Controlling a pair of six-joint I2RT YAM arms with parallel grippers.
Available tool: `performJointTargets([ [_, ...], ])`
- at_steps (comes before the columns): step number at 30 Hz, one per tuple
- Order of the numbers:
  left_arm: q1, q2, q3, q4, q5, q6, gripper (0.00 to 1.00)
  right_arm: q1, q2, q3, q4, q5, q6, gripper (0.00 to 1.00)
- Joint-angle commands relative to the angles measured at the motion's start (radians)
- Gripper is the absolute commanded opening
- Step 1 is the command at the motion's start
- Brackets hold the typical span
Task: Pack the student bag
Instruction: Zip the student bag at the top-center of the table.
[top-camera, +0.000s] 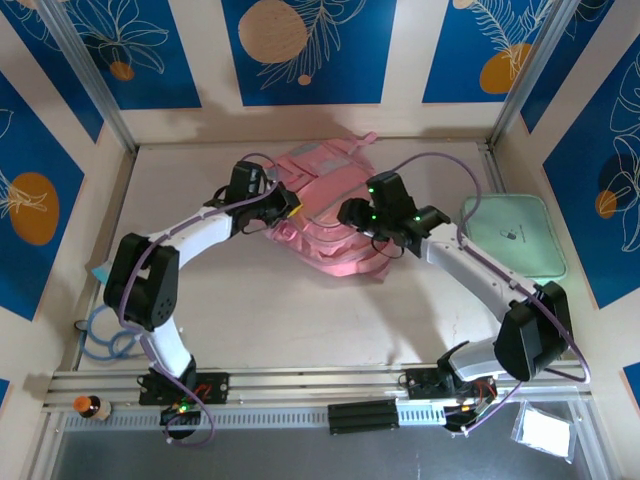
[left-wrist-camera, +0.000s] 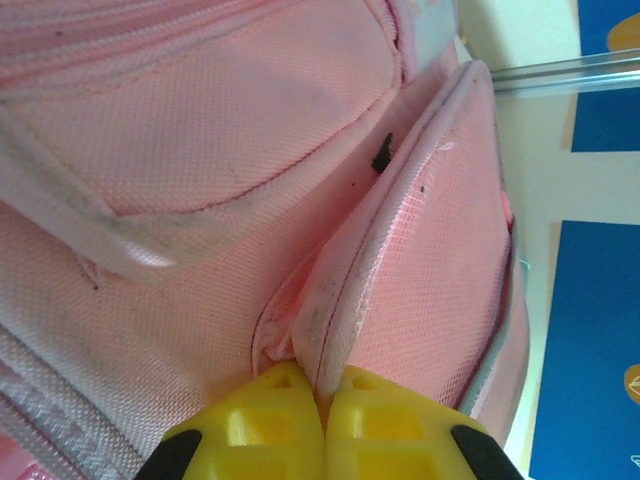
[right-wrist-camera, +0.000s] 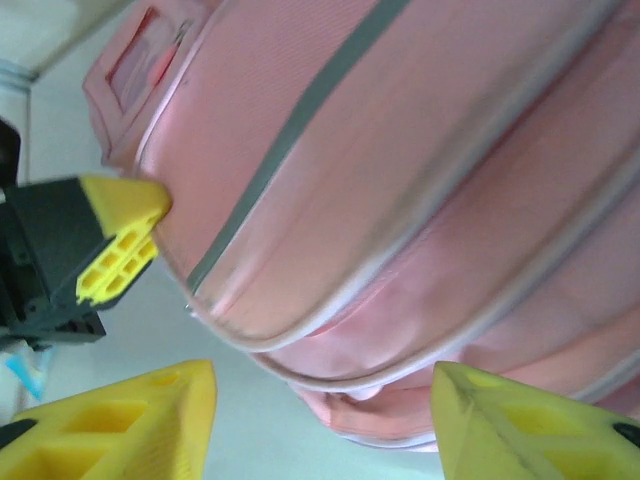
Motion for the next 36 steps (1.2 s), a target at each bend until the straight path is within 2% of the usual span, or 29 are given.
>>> performJointTargets([
  [1,-0.056,0.016,0.013,0.167,0.012,-0.077,0.0,0.075,0.051,0.064,-0.056,0.137,-0.083,0.56],
  [7,-0.106,0.05,0.043,0.193,-0.01,-0.117,0.0,0.171,0.164,0.141,-0.1,0.214,-0.086,0.47],
  [17,-0.116,0.057,0.044,0.184,-0.002,-0.113,0.0,0.185,0.268,0.178,-0.11,0.265,0.007,0.29],
  [26,-0.116,0.057,0.034,0.192,-0.003,-0.122,0.0,0.189,0.323,0.235,-0.105,0.34,0.006,0.27],
  [31,-0.116,0.056,0.029,0.201,-0.002,-0.132,0.0,0.186,0.352,0.271,-0.164,0.387,0.047,0.21],
  [36,-0.116,0.056,0.032,0.202,-0.005,-0.135,0.0,0.182,0.357,0.272,-0.166,0.409,0.053,0.2],
])
